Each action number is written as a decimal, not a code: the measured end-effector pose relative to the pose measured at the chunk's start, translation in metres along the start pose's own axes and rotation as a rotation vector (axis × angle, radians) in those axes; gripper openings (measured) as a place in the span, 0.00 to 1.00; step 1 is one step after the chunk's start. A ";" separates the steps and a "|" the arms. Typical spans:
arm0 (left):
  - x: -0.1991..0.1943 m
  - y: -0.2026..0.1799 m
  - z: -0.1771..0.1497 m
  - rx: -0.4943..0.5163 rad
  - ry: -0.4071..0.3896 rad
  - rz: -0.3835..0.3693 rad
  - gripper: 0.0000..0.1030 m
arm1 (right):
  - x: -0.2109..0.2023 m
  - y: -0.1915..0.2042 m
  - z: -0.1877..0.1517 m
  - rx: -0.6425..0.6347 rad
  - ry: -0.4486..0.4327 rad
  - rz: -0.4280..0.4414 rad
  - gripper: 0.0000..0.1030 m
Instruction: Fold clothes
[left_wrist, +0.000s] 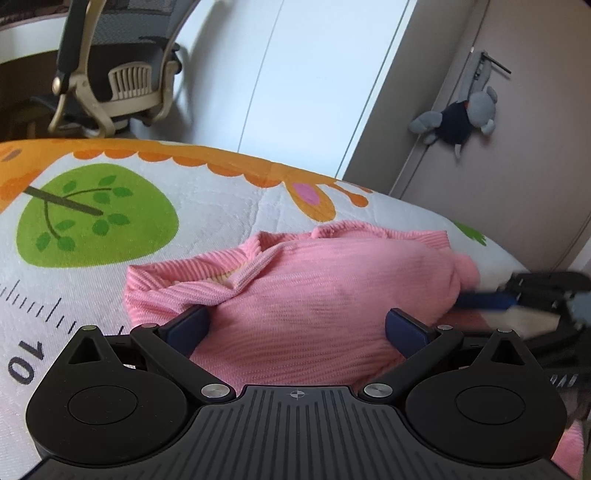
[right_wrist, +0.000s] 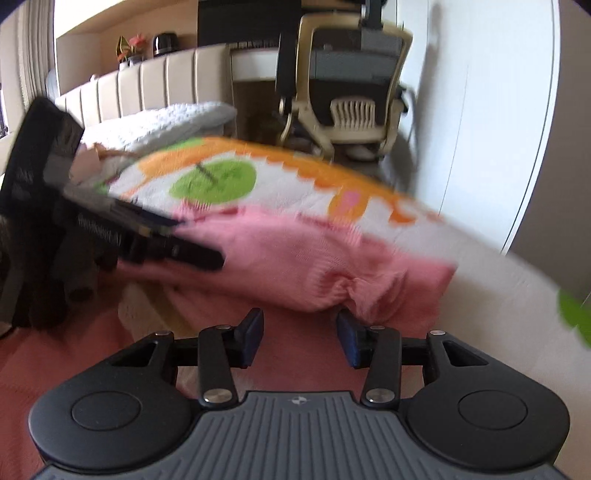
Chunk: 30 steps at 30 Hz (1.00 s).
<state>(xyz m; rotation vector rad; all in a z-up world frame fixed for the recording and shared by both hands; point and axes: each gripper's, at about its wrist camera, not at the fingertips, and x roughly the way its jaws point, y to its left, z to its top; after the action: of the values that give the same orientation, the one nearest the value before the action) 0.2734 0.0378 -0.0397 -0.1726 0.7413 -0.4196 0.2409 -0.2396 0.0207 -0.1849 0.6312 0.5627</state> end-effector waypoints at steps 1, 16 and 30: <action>0.000 0.001 0.001 -0.001 0.007 -0.006 1.00 | -0.003 -0.003 0.003 0.004 -0.019 -0.014 0.42; -0.042 0.055 0.024 -0.168 0.017 0.090 1.00 | -0.013 -0.050 0.003 0.101 0.028 -0.091 0.48; 0.009 0.033 0.023 -0.104 -0.031 0.190 0.32 | 0.064 -0.069 0.009 0.339 0.031 -0.066 0.24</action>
<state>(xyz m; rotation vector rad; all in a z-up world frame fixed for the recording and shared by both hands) 0.3056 0.0636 -0.0384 -0.2043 0.7422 -0.1971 0.3261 -0.2660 -0.0113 0.1043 0.7378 0.3829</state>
